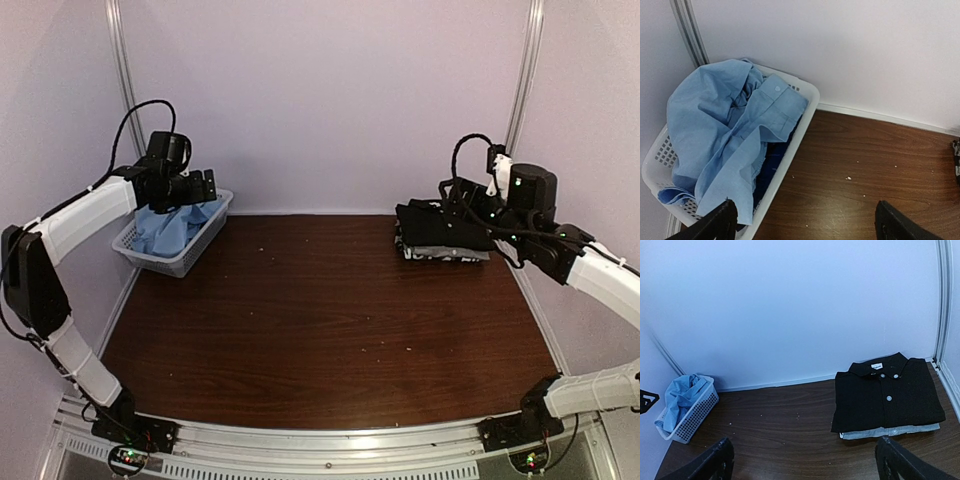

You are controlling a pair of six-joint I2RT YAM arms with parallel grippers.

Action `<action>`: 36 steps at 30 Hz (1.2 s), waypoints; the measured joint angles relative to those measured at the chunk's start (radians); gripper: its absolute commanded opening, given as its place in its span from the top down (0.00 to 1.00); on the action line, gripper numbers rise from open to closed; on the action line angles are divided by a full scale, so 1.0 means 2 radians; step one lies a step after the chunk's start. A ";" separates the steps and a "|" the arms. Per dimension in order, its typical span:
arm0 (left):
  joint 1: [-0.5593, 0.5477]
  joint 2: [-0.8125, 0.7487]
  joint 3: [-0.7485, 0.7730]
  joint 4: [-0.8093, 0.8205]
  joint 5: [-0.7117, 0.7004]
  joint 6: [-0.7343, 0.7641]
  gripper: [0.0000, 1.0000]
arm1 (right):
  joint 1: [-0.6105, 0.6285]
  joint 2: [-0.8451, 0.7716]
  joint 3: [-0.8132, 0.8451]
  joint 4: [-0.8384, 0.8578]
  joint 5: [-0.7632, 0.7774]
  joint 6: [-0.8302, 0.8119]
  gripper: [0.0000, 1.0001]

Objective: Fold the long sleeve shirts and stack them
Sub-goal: Pick up the crumpled shirt from the bin.

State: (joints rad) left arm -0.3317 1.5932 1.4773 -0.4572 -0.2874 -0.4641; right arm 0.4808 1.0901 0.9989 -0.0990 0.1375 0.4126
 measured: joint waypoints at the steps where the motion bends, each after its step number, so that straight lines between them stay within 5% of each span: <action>1: 0.010 0.013 0.008 -0.005 0.002 0.001 0.02 | 0.000 -0.002 -0.002 0.002 0.000 -0.002 0.00; 9: 0.065 0.135 0.068 -0.035 -0.002 0.005 0.02 | 0.000 0.001 -0.003 0.006 -0.014 -0.013 0.00; 23: 0.129 0.182 0.039 -0.039 -0.052 -0.010 0.04 | 0.000 0.017 -0.023 0.008 -0.073 -0.011 0.00; 26: 0.149 0.204 0.035 -0.028 -0.037 -0.008 0.28 | 0.000 0.022 -0.028 0.008 -0.084 -0.010 0.00; 31: 0.153 0.216 0.036 -0.014 -0.012 0.001 0.93 | 0.000 0.030 -0.030 0.008 -0.103 -0.010 0.00; 32: 0.153 0.215 0.038 -0.012 -0.009 0.002 1.00 | 0.000 0.031 -0.030 0.008 -0.106 -0.009 0.00; 36: 0.151 0.206 0.045 -0.006 0.000 0.013 1.00 | 0.000 0.031 -0.030 0.008 -0.115 -0.008 0.00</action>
State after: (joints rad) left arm -0.0296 2.0060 1.5673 -0.4694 -0.2882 -0.4381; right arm 0.4808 1.1530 0.9394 -0.0822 -0.0929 0.3965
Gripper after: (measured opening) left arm 0.016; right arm 0.997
